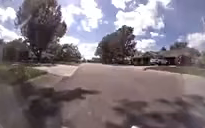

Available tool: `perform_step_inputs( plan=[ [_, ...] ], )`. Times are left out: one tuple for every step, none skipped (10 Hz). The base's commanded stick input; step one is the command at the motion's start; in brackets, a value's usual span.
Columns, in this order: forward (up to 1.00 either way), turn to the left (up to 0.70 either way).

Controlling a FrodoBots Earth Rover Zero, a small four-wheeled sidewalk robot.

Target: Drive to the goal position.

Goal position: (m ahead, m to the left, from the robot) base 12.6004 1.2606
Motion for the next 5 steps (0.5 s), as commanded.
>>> perform_step_inputs(
  plan=[
    [0.85, 0.00],
    [0.85, 0.00],
    [0.85, 0.00],
    [0.85, 0.00],
    [0.85, 0.00]
  ],
)
